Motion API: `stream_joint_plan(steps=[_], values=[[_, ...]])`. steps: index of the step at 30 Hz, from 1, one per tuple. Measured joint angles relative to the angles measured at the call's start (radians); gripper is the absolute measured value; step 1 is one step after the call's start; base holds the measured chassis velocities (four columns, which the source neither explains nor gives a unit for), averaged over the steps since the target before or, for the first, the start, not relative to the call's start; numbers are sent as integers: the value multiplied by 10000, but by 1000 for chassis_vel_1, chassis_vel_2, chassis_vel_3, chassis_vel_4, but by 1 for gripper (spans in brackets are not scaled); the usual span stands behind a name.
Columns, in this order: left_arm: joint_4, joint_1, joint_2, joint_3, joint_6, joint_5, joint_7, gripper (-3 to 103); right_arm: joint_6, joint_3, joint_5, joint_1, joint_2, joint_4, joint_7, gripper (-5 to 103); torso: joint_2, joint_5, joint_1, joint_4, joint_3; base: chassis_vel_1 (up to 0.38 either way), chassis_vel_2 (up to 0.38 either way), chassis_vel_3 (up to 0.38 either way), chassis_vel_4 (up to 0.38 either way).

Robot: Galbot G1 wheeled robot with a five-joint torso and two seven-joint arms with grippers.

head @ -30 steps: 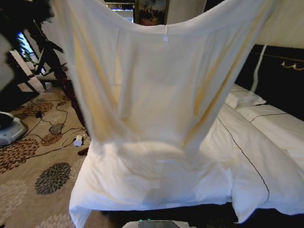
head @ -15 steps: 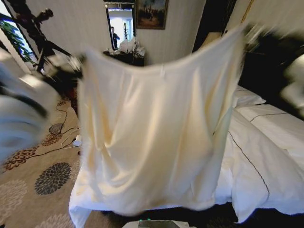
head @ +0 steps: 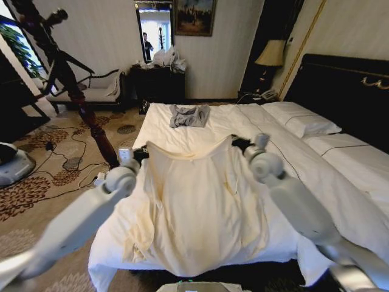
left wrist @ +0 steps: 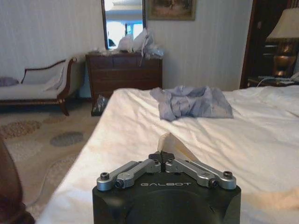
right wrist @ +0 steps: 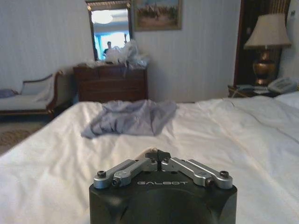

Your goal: Pick up the clothes from the bed and hang them on the clothes hanger.

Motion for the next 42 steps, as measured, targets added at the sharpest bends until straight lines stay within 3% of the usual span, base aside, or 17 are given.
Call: stream_joint_plan(steps=[5,15,25,32,36,39,42], values=[[1316,-300,-864,81,-139,606,294,0,317,-544,-538,276,632,-1175,-81,0,0,1,1,5,0,0,0,0,0],[3538,-1237,-1794,-217,-595,1345,818,0,1040,-1062,-1444,1041,2055,-3278,-327,0,2,1,-1,6,-1,0,0,0,0],[5410,-1118,-2713,-419,-920,2219,1285,0,1828,-819,-2401,1250,3227,-5538,-832,0,3,1,-1,3,0,0,0,0,0],[5443,-1039,-2683,-558,-840,2655,1533,-3,1899,-596,-2598,1113,3333,-5830,-1193,-3,3,1,0,5,-1,0,0,0,0],[5006,-852,-2437,-376,-537,2520,1695,7,1822,-739,-2550,959,3170,-5624,-1325,8,3,1,-3,3,-3,0,0,0,0],[4415,-616,-2083,-79,-115,2207,1839,24,1768,-966,-2366,751,2835,-5267,-1403,24,3,0,-1,7,-2,0,0,0,0],[4194,-543,-1907,37,-35,2151,1894,29,1742,-1026,-2291,648,2663,-5077,-1415,29,3,1,-1,4,-2,0,0,0,0]])
